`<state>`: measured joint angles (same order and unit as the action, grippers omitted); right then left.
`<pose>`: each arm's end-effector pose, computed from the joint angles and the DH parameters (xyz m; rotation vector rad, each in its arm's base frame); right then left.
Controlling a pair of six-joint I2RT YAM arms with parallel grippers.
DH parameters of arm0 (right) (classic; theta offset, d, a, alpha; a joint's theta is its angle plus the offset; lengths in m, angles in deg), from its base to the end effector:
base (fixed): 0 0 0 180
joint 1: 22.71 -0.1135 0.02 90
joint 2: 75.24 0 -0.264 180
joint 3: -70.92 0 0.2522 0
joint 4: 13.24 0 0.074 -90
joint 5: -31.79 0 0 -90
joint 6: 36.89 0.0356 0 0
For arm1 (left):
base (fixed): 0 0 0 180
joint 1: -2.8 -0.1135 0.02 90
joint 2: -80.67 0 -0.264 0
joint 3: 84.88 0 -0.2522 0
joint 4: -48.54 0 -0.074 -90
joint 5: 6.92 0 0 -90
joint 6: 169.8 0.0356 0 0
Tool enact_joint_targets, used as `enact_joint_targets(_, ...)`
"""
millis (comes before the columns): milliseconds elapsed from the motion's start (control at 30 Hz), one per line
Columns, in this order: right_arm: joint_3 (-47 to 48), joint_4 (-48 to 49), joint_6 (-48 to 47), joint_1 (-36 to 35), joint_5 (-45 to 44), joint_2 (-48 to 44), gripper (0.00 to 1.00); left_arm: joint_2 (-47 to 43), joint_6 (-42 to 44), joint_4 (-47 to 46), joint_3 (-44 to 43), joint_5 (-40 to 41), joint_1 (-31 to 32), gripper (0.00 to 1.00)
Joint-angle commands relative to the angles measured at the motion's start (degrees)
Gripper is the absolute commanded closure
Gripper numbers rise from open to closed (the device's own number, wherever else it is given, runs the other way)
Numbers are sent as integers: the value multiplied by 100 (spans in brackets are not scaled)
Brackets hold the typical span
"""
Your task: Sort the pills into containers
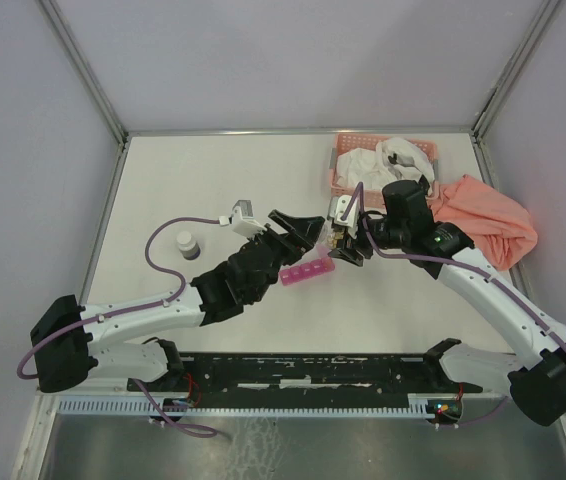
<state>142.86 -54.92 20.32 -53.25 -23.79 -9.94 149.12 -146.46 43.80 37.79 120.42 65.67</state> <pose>0.2006 0.1417 0.3232 -1.3899 1.6092 0.6287 0.1433 -0.2324 0.2990 -0.5760 1.7008 -1.1431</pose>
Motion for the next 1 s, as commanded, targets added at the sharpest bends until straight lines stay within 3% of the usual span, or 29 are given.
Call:
enact_joint_targets(0,89,173,-29,-46,-29,-8,94,56,-247,-122,-255,211,51,18)
enact_joint_targets(367,109,156,-34,-63,-72,41,95,206,-253,-198,-345,-122,85,40)
enact_joint_targets(700,189,102,125,-59,58,102,94,222,-272,-227,-280,-377,90,67)
enact_joint_targets(867,414,-99,524,-12,701,260,95,109,338,-1009,115,-731,66,78)
enact_joint_targets(967,523,-168,877,133,1355,385,95,-69,1061,-1667,496,-1374,-66,80)
